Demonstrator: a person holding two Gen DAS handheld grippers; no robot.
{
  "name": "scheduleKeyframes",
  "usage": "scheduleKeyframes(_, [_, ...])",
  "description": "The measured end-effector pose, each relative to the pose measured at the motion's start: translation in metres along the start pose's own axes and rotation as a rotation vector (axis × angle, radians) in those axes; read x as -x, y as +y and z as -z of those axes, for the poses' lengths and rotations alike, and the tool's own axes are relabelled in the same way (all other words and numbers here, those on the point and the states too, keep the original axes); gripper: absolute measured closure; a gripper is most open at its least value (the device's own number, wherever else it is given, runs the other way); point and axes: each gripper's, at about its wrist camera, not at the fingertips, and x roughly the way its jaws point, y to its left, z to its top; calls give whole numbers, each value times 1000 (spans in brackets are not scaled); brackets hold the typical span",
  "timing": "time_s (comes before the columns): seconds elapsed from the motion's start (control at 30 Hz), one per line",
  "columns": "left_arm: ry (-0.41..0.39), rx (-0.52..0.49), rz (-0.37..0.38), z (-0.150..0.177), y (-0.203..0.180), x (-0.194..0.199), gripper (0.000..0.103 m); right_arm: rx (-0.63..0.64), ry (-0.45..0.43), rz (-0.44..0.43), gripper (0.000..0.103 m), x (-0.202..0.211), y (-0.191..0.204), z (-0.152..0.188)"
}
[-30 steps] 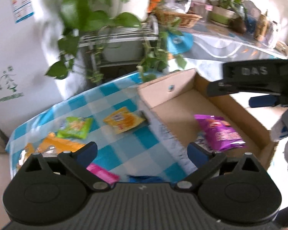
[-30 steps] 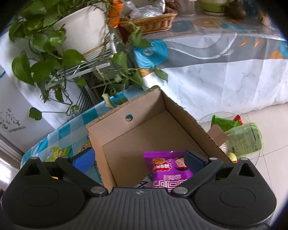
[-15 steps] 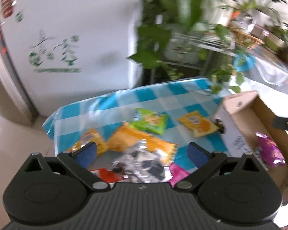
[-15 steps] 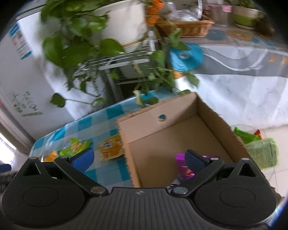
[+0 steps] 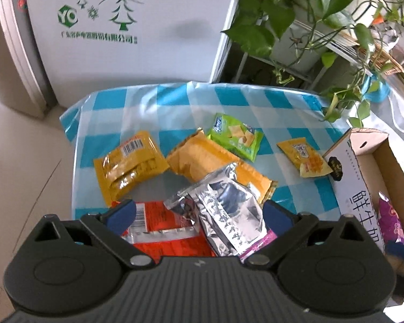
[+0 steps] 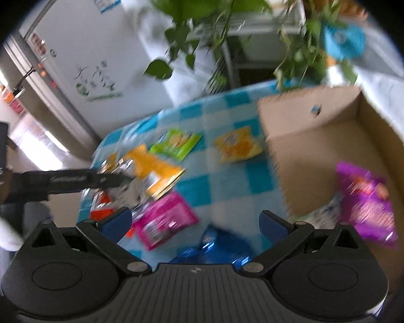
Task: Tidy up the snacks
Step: 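Move both tools back over the snack pile on the table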
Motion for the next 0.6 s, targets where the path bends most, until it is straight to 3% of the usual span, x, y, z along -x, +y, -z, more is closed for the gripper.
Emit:
scheduleKeyframes(0.13, [20, 24, -17, 1, -5, -8, 3, -56, 63, -8, 0, -10, 5, 9])
scheduleKeyframes(0.27, [32, 35, -26, 0, -11, -15, 3, -89, 106, 65, 0, -21, 7, 16])
scheduleKeyframes(0.6, [40, 39, -94, -2, -20, -32, 3, -209, 191, 149, 0, -40, 0, 25])
